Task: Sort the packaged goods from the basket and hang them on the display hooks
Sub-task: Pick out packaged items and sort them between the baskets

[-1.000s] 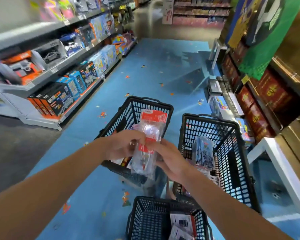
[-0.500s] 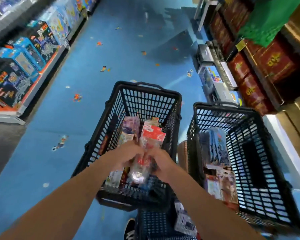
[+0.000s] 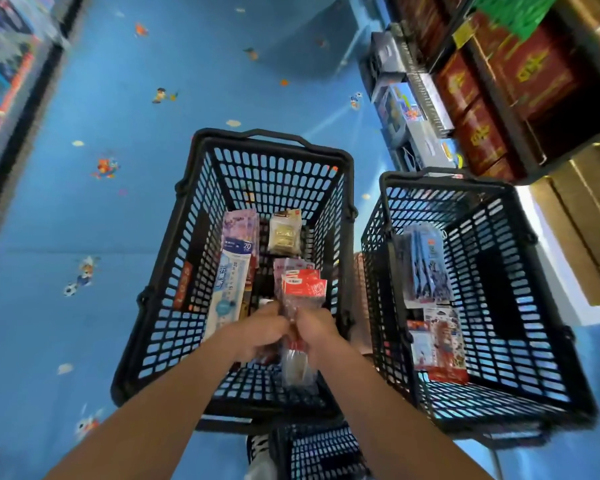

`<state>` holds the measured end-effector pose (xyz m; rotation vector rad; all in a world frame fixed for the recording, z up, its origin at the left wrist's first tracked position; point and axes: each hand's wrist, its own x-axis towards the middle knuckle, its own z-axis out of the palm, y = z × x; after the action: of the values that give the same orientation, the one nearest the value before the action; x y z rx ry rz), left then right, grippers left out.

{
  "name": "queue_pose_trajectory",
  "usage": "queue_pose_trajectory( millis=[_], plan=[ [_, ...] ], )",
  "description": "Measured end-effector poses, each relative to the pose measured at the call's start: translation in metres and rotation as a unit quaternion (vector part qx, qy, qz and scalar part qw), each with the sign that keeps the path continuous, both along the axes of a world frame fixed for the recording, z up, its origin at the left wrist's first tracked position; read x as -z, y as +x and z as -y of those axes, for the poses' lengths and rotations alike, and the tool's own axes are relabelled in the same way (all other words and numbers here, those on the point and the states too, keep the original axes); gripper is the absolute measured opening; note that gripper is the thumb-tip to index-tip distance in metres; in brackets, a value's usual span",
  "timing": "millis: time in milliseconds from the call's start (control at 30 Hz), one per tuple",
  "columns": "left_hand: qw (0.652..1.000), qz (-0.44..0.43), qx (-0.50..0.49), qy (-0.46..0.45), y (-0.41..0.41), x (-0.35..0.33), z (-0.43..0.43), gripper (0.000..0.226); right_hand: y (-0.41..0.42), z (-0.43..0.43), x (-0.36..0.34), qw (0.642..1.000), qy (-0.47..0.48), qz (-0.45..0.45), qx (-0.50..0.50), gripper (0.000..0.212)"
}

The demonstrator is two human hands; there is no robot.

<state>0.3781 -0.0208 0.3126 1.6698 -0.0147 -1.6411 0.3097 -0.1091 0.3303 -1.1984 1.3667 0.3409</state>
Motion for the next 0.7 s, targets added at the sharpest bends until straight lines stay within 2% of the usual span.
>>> queue_pose_trajectory(
  millis=[100, 167, 267, 367, 500, 700],
  plan=[
    [1.0, 0.013, -0.012, 0.001, -0.002, -0.004, 0.001, 0.044, 0.002, -0.004, -0.005, 0.993, -0.066, -0.037, -0.087, 0.017],
    [1.0, 0.016, -0.02, -0.001, -0.003, -0.005, 0.002, 0.041, -0.001, -0.005, -0.016, 0.975, -0.119, -0.056, -0.181, 0.027],
    [0.999, 0.043, -0.021, -0.001, -0.004, -0.008, 0.005, 0.025, -0.008, -0.004, -0.026, 0.92, -0.199, -0.1, -0.322, 0.033],
    [0.998, 0.06, -0.018, -0.004, -0.006, -0.009, 0.007, 0.026, -0.011, -0.004, -0.038, 0.868, -0.253, -0.138, -0.403, 0.034],
    [0.996, 0.084, -0.01, -0.009, -0.009, -0.015, 0.006, 0.019, -0.017, -0.004, -0.057, 0.818, -0.304, -0.156, -0.463, 0.035],
    [0.99, 0.133, 0.023, -0.031, -0.017, -0.021, 0.005, 0.021, -0.028, 0.003, -0.069, 0.816, -0.346, -0.105, -0.451, 0.031]
  ],
)
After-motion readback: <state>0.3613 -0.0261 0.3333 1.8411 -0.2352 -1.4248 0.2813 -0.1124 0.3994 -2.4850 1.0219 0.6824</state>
